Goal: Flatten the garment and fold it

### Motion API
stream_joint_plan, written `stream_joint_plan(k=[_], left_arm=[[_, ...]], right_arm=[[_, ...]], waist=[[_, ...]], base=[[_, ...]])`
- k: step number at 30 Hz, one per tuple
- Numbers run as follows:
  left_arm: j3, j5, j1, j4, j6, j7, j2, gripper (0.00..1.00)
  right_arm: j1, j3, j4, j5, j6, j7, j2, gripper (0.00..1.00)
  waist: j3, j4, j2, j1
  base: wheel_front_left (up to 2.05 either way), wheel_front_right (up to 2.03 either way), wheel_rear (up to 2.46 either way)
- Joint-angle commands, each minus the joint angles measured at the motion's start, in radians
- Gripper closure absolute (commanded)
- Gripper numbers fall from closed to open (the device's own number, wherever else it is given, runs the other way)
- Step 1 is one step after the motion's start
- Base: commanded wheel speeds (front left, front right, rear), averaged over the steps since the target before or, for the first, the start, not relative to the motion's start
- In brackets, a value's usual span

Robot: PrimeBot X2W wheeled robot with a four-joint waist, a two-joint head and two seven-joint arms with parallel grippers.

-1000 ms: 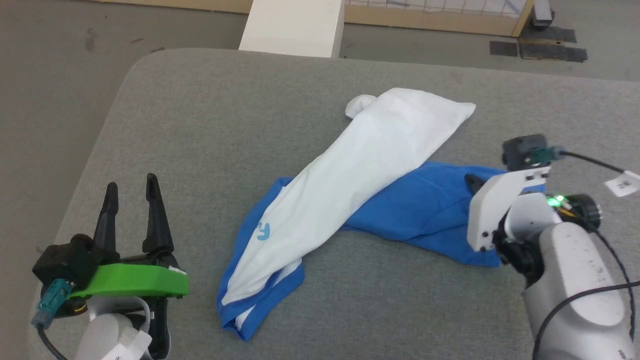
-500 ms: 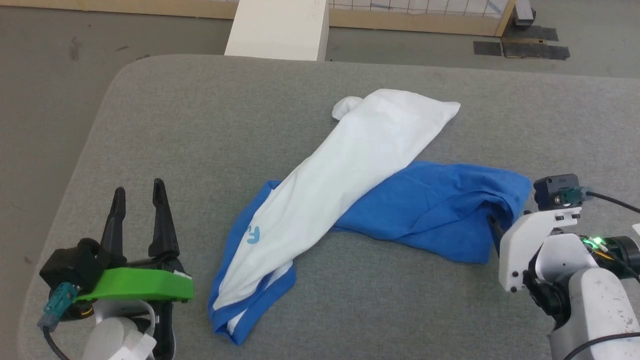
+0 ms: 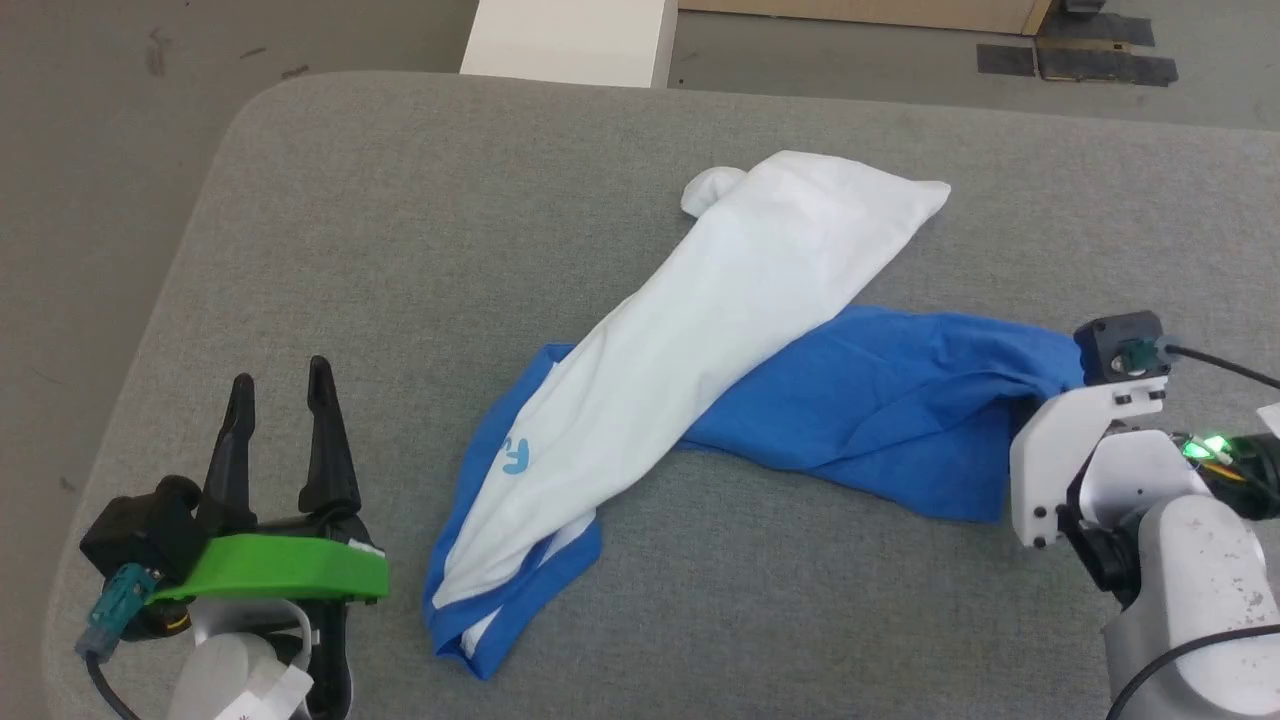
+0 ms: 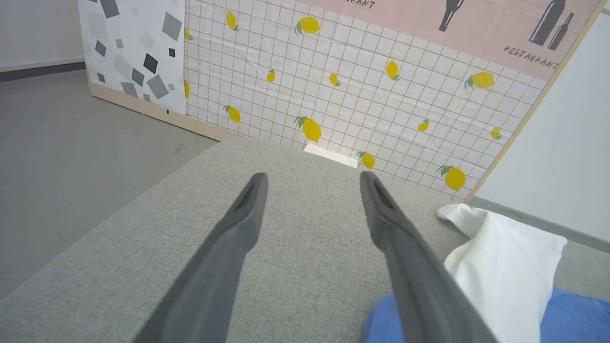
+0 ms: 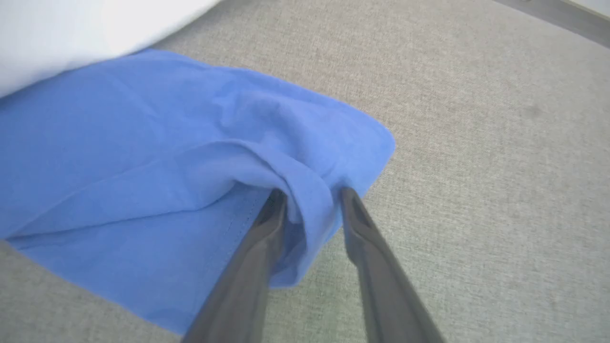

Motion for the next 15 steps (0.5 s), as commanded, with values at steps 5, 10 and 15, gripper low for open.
stream_joint_plan(k=[5, 10, 15], left_arm=[[0.014, 0.011, -0.014, 0.004, -0.009, -0.004, -0.006, 0.0], [0.007, 0.015, -0.023, 0.003, -0.014, -0.004, -0.009, 0.0], [0.001, 0.016, -0.036, 0.005, -0.021, -0.004, -0.007, 0.0]], right_arm=[[-0.058, -0.069, -0.022, 0.042, -0.002, -0.056, -0.009, 1.0], [-0.104, -0.211, -0.072, 0.059, -0.002, -0.02, -0.124, 1.0], [-0.104, -0.428, -0.1, 0.025, -0.002, 0.042, -0.265, 1.0]], waist=[[-0.003, -0.013, 0.0, 0.0], [-0.002, -0.017, 0.0, 0.0], [0.006, -0.013, 0.0, 0.0]], base=[[0.0, 0.0, 0.0], [0.0, 0.0, 0.0], [0.0, 0.0, 0.0]])
